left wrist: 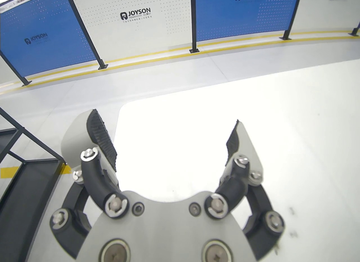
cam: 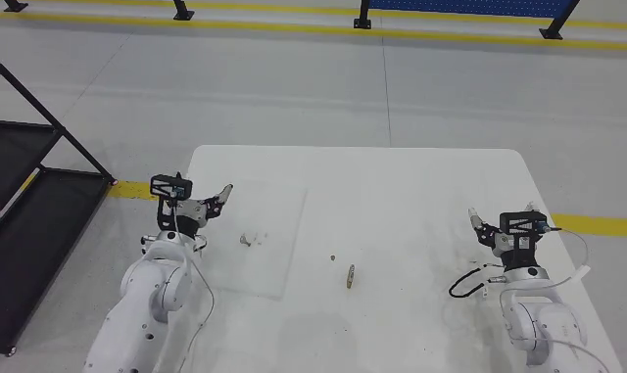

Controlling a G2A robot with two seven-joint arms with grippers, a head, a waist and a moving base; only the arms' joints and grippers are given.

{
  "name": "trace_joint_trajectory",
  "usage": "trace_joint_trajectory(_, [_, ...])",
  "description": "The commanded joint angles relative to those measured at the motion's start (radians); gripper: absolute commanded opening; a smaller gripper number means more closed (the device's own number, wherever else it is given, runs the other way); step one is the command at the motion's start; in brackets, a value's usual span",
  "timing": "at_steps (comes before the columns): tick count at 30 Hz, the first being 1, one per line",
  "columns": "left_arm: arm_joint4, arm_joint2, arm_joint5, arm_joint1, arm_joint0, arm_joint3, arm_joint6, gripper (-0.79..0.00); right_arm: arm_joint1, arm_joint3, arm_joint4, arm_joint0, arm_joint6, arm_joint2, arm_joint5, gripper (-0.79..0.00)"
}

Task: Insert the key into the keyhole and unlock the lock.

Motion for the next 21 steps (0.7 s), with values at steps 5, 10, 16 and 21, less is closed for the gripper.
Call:
trace_joint_trajectory(5, [-0.089,-0.044,0.016,0.001,0.003,-0.175,-0.269,0.0,0.0,0.0,0.0,0.0,0.0,0.0,0.0,0.0])
trace_joint_trajectory(10, [-0.147,-0.07,0.033,0.004,-0.002,-0.286,-0.521,0.0,0.0,0.0,0.0,0.0,0.0,0.0,0.0,0.0])
trace_joint_trajectory(16, [-0.184,-0.063,0.034,0.01,-0.031,-0.366,-0.821,0.0,0.0,0.0,0.0,0.0,0.0,0.0,0.0,0.0])
trace_joint_trajectory(21, [-0.218,-0.045,0.07,0.015,-0.082,-0.391,-1.054,0.0,0.0,0.0,0.0,0.0,0.0,0.0,0.0,0.0])
